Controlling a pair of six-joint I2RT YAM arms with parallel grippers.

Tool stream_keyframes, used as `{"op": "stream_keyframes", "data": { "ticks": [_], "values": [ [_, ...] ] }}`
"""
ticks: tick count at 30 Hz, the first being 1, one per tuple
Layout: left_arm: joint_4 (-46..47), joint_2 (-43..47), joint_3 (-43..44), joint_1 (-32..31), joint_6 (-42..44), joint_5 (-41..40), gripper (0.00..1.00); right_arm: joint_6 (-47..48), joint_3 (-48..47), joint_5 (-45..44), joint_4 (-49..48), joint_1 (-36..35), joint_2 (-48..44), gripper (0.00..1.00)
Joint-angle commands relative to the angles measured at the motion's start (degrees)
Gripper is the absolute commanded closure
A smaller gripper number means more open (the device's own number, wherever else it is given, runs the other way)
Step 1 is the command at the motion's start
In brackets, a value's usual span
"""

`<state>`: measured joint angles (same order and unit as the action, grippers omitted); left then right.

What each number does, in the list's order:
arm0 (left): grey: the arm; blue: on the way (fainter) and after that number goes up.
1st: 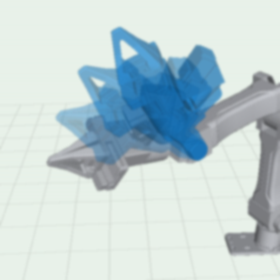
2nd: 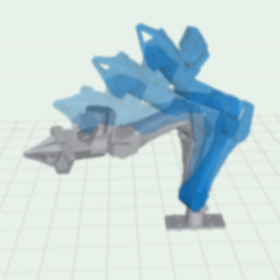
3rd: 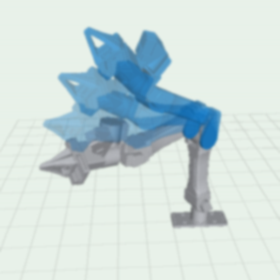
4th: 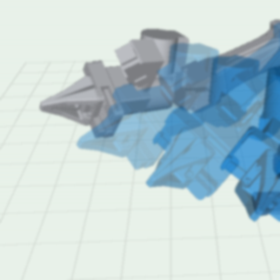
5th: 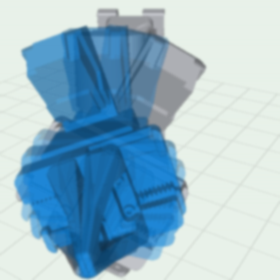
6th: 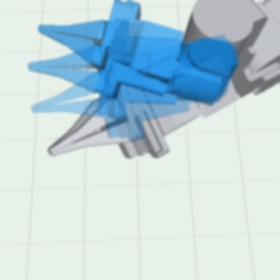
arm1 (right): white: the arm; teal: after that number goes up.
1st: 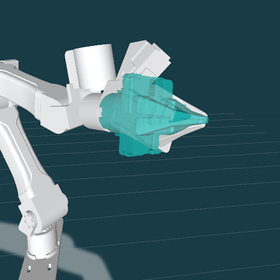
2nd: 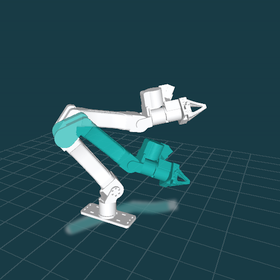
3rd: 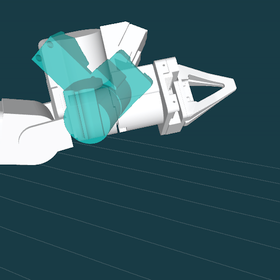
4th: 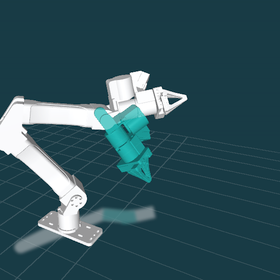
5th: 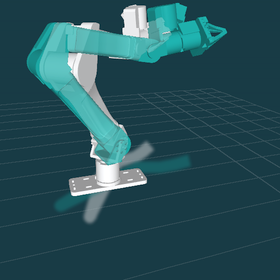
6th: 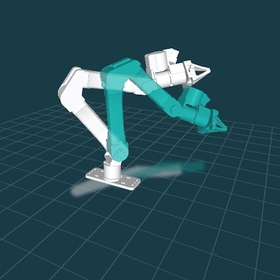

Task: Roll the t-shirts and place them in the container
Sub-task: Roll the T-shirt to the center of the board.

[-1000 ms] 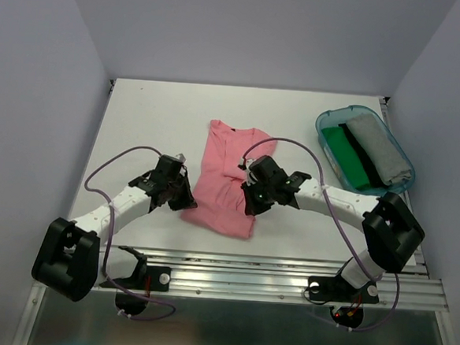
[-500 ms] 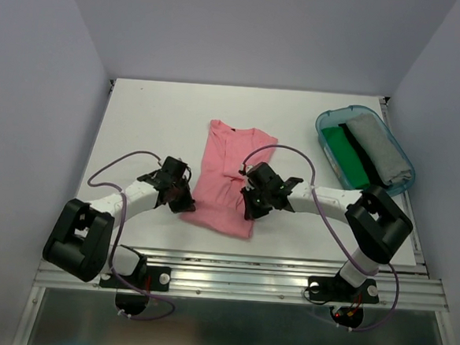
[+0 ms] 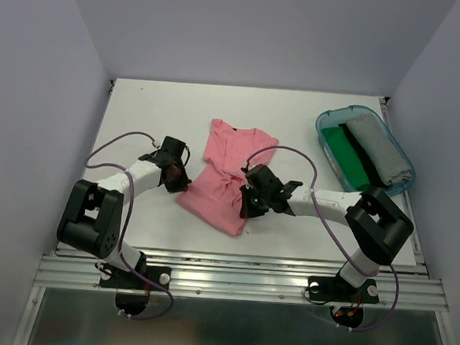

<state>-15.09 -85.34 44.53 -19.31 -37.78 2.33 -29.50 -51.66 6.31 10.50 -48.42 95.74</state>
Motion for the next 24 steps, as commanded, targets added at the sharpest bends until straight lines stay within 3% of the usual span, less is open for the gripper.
{"op": "stream_keyframes", "data": {
  "ticks": [1,4,5,7,12,20,24],
  "values": [
    [-7.56,4.46,6.08,0.94,4.64,-7.59,1.00,0.66,-2.82,-5.85,-1.11,-1.67,-4.06,0.98],
    [-12.22,8.68,10.39,1.73,6.13,-9.35,1.00,4.44,-6.59,-9.72,0.74,-3.42,-5.39,0.86],
    [-13.37,9.66,11.44,2.25,6.57,-9.53,1.00,6.36,-7.83,-10.26,1.27,-3.43,-5.39,0.77],
    [-16.44,11.50,14.87,4.36,7.80,-9.80,0.95,8.39,-9.94,-11.92,2.50,-5.88,-5.22,0.70],
    [-19.71,16.60,21.37,10.07,10.18,-10.49,0.80,18.30,-15.30,-20.95,2.59,-13.52,-1.10,0.41],
    [-20.77,19.42,24.81,16.93,11.41,-11.73,0.78,34.23,-16.28,-30.99,-2.85,-23.29,7.61,0.19],
    [-20.59,19.77,23.67,18.25,11.76,-10.59,0.79,38.19,-15.49,-32.32,-5.75,-24.61,9.72,0.16]
  ]
}}
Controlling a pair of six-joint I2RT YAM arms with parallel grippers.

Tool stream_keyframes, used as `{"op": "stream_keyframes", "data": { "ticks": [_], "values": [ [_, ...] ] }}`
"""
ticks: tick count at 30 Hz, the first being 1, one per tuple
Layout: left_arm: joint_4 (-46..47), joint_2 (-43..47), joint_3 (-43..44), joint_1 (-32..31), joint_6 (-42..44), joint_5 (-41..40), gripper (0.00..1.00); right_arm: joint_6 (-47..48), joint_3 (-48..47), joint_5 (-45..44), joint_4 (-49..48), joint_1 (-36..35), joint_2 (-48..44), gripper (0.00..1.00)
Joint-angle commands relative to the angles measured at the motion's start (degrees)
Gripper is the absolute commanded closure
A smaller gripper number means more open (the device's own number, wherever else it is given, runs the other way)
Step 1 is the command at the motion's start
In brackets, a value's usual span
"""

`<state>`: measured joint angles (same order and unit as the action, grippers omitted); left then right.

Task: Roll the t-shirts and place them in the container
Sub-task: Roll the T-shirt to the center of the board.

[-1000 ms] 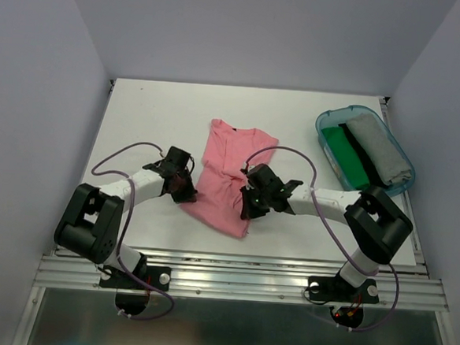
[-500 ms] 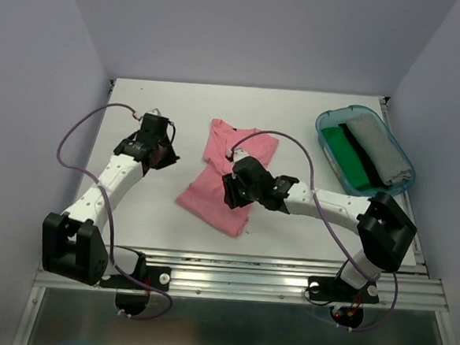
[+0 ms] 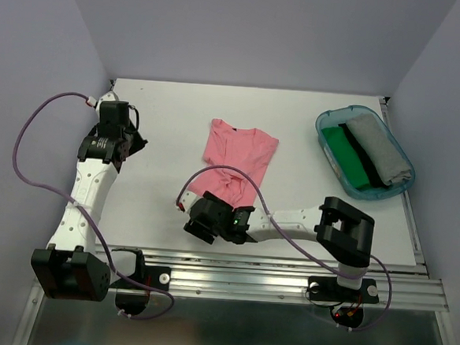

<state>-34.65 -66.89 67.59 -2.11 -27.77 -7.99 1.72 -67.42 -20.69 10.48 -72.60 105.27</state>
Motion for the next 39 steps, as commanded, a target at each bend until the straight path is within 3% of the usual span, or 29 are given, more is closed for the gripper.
{"op": "stream_keyframes", "data": {
  "ticks": [1,7,10,18,22,25,27,30,39],
  "values": [
    [-0.68,1.41,-0.09,1.14,1.75,0.16,0.79,7.25,0.53,-5.42,-6.87,-0.44,0.54,0.16],
    [0.46,1.68,-2.20,1.58,1.75,1.31,0.79,7.78,1.15,-8.92,-9.07,-0.44,4.58,0.18],
    [1.08,1.68,-2.90,1.58,1.67,1.66,0.79,7.51,1.94,-10.68,-11.69,-0.44,6.17,0.27],
    [1.61,1.85,-4.05,1.67,1.84,2.19,0.79,6.55,1.94,-11.31,-14.61,-0.44,8.54,0.74],
    [1.52,2.38,-4.14,1.67,2.10,2.71,0.79,4.36,1.85,-5.80,-14.52,0.87,6.79,0.97],
    [1.43,2.73,-4.05,3.25,2.37,2.98,0.79,1.28,1.94,0.21,-13.82,2.46,3.28,0.99],
    [1.61,3.00,-4.13,3.34,2.37,3.24,0.79,-1.27,0.54,10.09,-10.67,4.48,1.78,0.99],
    [1.87,3.26,-4.49,3.43,2.37,3.51,0.79,-6.00,-1.04,18.03,-7.41,7.64,0.73,0.99],
    [2.66,3.08,-5.89,3.43,2.54,5.53,0.79,-16.21,-4.21,44.49,-6.70,16.34,1.42,0.99]
  ]
}}
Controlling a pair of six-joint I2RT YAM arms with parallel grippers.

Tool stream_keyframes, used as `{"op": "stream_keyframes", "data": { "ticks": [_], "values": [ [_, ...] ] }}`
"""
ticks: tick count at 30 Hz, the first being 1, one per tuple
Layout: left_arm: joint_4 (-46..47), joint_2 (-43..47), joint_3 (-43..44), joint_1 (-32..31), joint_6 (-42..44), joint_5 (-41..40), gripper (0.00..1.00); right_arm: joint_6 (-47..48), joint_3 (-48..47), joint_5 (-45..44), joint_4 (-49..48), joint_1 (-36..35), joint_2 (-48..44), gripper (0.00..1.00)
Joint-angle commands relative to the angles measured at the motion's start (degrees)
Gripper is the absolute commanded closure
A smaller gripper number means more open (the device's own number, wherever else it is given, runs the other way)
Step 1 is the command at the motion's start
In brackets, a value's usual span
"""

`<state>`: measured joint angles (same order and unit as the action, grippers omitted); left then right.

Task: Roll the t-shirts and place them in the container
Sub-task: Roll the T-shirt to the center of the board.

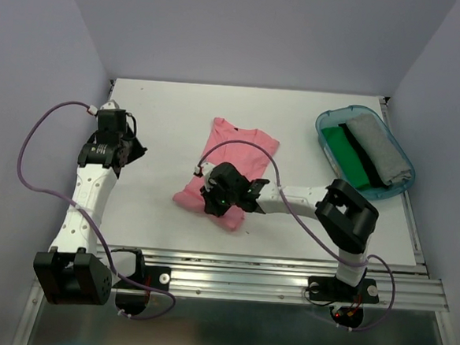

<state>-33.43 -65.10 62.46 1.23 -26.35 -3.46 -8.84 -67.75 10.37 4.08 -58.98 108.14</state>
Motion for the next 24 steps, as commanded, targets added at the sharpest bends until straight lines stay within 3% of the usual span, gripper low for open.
{"op": "stream_keyframes", "data": {
  "ticks": [1,4,10,18,24],
  "values": [
    [1.53,1.29,-0.84,0.17,1.21,1.26,0.79,-7.57,-5.28,18.23,0.05,4.82,-0.39,0.99],
    [1.61,1.29,-1.11,0.17,1.21,1.97,0.79,-10.14,-6.78,28.86,-0.03,8.43,1.46,0.99],
    [1.79,1.47,-1.81,0.17,1.39,2.84,0.79,-12.60,-9.07,40.05,-0.21,11.25,4.53,0.99],
    [3.28,2.70,-6.02,0.08,1.30,8.55,0.79,-14.71,-9.51,44.03,-0.65,14.15,8.23,0.99],
    [4.95,2.61,-10.77,-4.39,-0.45,11.11,0.88,-15.86,-10.30,46.84,-0.82,15.74,11.22,0.99]
  ]
}}
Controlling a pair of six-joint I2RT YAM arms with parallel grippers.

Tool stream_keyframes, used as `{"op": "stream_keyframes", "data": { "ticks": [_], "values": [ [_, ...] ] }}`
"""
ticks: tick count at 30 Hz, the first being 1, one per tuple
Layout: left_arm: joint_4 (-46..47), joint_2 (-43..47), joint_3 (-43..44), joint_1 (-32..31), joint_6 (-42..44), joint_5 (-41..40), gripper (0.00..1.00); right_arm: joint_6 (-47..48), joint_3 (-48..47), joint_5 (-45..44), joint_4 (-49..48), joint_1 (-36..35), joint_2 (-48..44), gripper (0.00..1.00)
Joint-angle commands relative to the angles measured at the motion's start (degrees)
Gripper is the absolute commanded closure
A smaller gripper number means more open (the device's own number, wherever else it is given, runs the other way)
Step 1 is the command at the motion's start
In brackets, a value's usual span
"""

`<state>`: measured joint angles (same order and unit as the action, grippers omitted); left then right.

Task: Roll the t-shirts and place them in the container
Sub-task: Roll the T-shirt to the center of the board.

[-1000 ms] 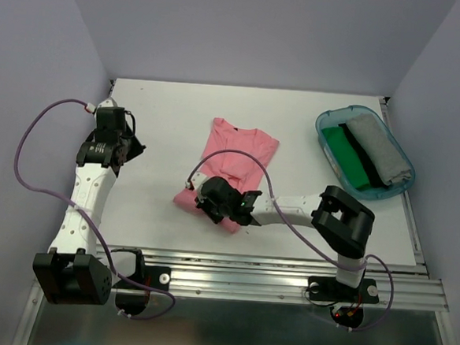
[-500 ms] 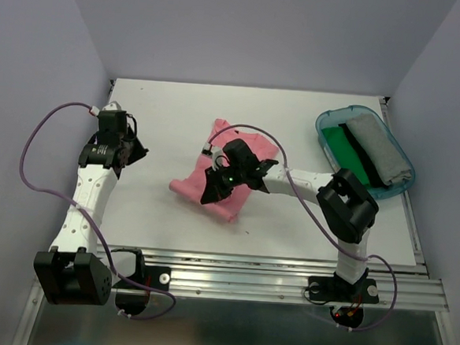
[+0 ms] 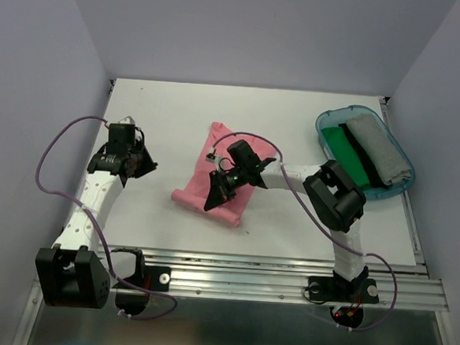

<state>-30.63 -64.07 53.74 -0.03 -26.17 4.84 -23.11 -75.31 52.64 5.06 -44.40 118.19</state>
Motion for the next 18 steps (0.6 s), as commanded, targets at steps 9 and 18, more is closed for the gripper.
{"op": "stream_keyframes", "data": {
  "ticks": [9,18],
  "values": [
    [0.84,1.58,-5.92,-14.64,-5.90,1.14,1.00,-1.41,-2.65,4.40,-1.72,2.92,1.69,0.99],
    [0.48,1.23,-8.64,-20.79,-8.98,-0.62,1.00,-0.88,-2.91,6.07,-1.72,4.06,3.10,0.99]
  ]
}}
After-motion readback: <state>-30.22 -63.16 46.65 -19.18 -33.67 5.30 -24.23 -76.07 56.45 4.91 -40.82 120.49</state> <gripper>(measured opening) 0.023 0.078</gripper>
